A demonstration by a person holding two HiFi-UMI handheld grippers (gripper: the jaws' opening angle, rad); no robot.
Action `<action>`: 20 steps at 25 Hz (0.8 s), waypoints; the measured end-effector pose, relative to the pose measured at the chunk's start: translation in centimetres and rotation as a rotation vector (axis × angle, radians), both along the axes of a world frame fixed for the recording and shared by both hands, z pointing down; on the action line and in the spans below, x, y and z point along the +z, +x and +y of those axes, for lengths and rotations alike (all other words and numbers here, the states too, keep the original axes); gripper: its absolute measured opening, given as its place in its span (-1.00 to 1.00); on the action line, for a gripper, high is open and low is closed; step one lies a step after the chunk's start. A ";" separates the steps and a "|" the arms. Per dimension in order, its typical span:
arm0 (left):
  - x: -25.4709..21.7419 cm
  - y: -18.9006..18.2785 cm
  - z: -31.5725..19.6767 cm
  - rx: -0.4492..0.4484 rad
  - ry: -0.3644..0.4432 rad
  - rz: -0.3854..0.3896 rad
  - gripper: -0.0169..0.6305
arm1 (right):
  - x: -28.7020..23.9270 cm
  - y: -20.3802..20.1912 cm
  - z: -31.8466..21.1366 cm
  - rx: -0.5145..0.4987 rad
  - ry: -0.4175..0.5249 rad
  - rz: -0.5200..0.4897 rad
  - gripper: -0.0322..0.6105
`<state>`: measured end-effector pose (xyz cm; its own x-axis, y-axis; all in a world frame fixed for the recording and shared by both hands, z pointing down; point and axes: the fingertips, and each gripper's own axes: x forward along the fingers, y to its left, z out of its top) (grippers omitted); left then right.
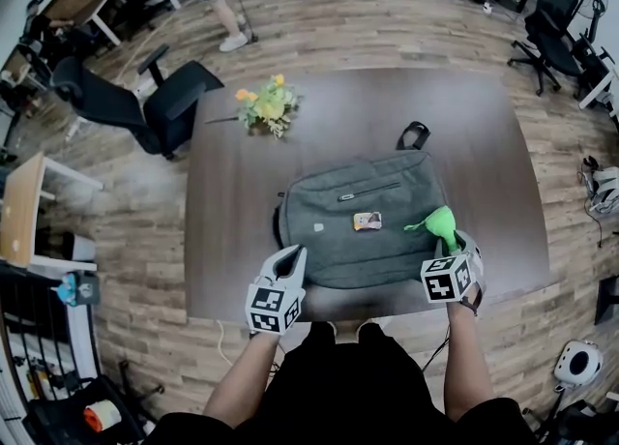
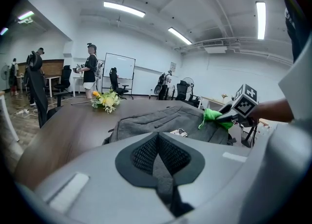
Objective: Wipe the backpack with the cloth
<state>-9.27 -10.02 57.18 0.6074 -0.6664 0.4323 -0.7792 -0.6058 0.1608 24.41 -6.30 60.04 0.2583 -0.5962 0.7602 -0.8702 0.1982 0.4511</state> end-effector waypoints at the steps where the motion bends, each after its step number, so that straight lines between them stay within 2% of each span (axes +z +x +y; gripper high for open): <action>1: 0.0 0.1 0.0 0.000 0.002 0.001 -0.89 | -0.1 0.2 0.0 0.000 0.001 0.005 -0.51; 3: -0.1 0.2 -0.2 0.000 0.007 0.003 -0.89 | -0.3 0.1 -0.1 0.000 0.016 -0.019 -0.51; 7: -1.0 0.2 -0.7 -0.020 0.011 0.038 -0.89 | -2.0 -1.6 -0.9 0.022 0.123 -0.259 -0.51; 10: -2.0 -0.5 -1.4 -0.055 0.021 0.068 -0.89 | -4.5 -2.8 -2.0 -0.016 0.236 -0.301 -0.51; 15: -3.1 -0.5 -2.4 -0.063 0.043 0.083 -0.89 | -8.9 -4.5 -3.5 -0.053 0.404 -0.407 -0.51; 20: -6.3 0.2 -2.9 -0.064 0.057 0.183 -0.89 | -15.1 -6.6 -4.5 -0.108 0.639 -0.506 -0.51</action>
